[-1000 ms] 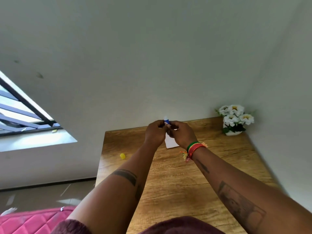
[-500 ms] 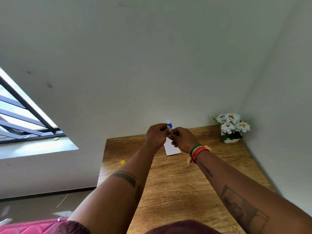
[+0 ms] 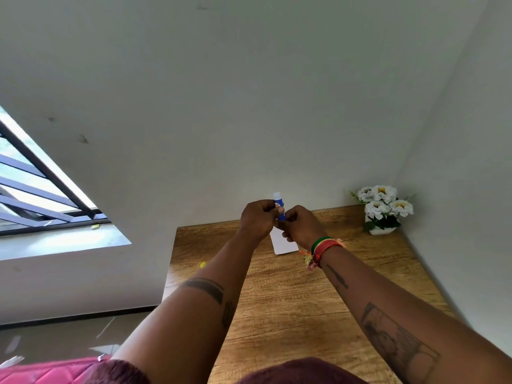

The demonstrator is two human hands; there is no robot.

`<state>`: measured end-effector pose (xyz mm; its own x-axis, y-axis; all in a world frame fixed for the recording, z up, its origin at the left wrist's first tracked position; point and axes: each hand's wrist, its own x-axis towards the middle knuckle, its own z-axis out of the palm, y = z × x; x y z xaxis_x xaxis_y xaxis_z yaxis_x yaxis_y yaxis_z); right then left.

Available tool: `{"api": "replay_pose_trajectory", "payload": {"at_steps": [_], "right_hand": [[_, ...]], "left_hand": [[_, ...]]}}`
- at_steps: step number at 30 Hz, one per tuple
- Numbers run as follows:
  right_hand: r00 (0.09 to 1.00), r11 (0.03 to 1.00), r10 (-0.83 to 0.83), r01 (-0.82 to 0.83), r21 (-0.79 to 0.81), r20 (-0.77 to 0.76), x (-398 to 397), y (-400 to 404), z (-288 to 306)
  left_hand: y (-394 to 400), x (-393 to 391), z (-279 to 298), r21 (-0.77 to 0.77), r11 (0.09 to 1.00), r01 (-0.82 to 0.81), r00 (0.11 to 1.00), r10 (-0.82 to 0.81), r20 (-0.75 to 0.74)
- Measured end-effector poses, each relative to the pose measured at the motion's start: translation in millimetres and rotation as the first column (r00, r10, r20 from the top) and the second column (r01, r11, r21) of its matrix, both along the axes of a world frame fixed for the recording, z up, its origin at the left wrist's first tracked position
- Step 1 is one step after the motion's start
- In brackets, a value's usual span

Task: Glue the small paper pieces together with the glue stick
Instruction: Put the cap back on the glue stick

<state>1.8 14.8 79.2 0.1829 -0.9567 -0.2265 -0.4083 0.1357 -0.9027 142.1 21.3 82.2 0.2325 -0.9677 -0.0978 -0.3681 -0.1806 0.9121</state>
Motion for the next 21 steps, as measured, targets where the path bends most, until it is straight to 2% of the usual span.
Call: {"api": "replay_pose_trajectory", "payload": {"at_steps": [3, 6, 9, 11, 14, 18, 21], "right_hand": [[0.993, 0.996, 0.071, -0.075, 0.042, 0.090, -1.0, 1.2, -1.2], [0.997, 0.997, 0.080, -0.080, 0.011, 0.024, -0.2, 1.7, -4.1], [0.998, 0.999, 0.013, -0.015, -0.041, -0.062, 2.2, 0.5, -7.6], [0.999, 1.000, 0.003, -0.004, -0.023, -0.047, 2.0, 0.5, -7.3], [0.995, 0.995, 0.089, -0.091, 0.038, 0.040, 1.7, 2.0, -7.4], [0.993, 0.995, 0.096, -0.098, -0.027, -0.070, 6.7, 3.2, -10.8], [0.996, 0.998, 0.067, -0.067, -0.005, -0.065, 9.3, 2.5, -11.3]], "left_hand": [[-0.7, 1.6, -2.0, 0.002, 1.000, -0.012, 1.000, 0.012, 0.003], [1.1, 4.4, -3.7, 0.014, 1.000, -0.015, 1.000, 0.015, 0.004], [3.9, 4.5, -6.2, 0.026, 0.999, -0.020, 1.000, 0.020, -0.009], [4.5, 5.1, -6.8, 0.026, 0.999, -0.028, 1.000, 0.028, -0.011], [3.6, 9.8, -7.7, 0.026, 0.999, -0.035, 0.999, 0.035, 0.012], [4.4, 14.6, -12.5, 0.037, 0.998, -0.045, 0.998, 0.043, 0.040], [5.0, 16.8, -14.5, 0.044, 0.997, -0.063, 0.998, 0.062, 0.020]]}}
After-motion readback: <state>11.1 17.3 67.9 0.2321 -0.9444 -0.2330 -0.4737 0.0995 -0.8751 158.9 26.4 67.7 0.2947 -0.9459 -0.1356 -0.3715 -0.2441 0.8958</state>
